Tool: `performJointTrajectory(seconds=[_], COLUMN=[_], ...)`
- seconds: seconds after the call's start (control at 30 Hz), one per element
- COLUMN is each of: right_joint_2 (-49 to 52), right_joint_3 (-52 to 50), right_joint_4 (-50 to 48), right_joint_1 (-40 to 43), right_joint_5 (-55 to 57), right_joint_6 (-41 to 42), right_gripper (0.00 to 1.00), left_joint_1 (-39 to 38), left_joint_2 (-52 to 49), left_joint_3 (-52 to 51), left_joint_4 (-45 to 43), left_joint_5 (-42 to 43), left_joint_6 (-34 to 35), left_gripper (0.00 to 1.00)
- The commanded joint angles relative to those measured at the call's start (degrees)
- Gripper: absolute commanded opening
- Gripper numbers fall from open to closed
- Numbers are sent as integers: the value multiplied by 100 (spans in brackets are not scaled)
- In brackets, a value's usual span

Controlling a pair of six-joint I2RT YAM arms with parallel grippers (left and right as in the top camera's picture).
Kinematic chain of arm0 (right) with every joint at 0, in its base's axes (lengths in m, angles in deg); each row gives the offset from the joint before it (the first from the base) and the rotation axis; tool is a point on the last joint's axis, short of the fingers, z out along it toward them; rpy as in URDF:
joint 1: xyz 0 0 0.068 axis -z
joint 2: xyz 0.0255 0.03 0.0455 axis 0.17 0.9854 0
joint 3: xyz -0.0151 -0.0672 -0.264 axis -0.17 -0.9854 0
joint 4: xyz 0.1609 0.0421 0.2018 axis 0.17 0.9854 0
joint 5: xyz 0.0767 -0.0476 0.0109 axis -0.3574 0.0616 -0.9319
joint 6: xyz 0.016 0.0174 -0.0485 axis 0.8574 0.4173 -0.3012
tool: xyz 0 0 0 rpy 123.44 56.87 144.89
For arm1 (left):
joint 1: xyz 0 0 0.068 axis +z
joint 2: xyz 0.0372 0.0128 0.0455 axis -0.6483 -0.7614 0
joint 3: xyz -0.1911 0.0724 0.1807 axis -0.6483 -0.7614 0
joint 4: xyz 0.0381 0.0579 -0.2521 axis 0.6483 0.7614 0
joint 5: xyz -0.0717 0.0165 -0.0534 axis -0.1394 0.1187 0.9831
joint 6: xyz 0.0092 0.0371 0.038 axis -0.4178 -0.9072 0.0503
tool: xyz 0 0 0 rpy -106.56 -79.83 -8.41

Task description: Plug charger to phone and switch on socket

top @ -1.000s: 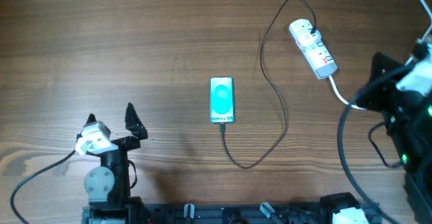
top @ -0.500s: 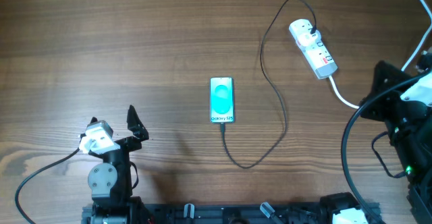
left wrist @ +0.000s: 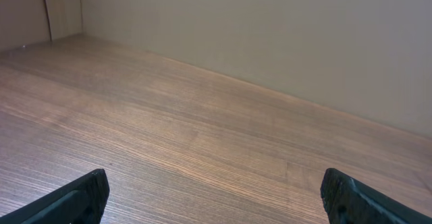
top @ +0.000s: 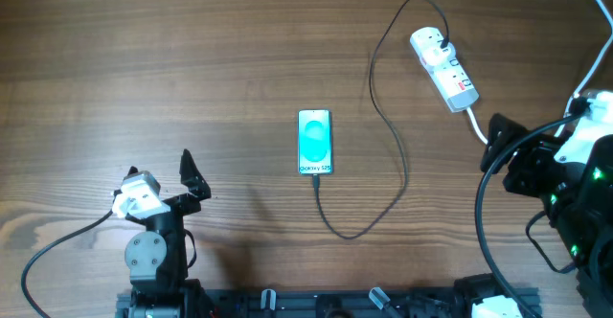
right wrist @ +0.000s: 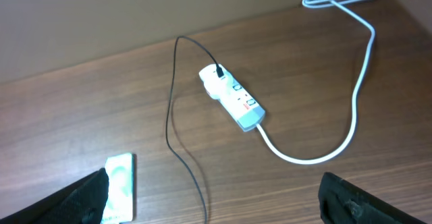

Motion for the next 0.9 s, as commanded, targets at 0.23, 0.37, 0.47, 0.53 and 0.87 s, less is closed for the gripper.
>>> performJointTrajectory(seconds=[0.23, 0.37, 0.47, 0.53, 0.87], right_joint_2=[-190, -787, -1482, -2028, -4468], right_joint_3=[-577, -1598, -2618, -3348, -6365], right_joint_4=[-197, -1169, -2321, -3163, -5840], right_joint_1=[238, 555, 743, 872, 1690], right_joint_5=[223, 83, -229, -509, -1582], right_joint_6=[-1086, -1099, -1106, -1106, -1298], right_gripper=[100, 100, 100, 100, 100], left_joint_1=[37, 37, 37, 37, 37], left_joint_2=[31, 31, 31, 31, 31], left_joint_3=[-50, -50, -50, -50, -50], left_joint_4=[0, 0, 0, 0, 0], left_joint_5=[-74, -74, -74, -74, -74], left_joint_6=[31, 31, 31, 31, 31], left_gripper=[100, 100, 100, 100, 100])
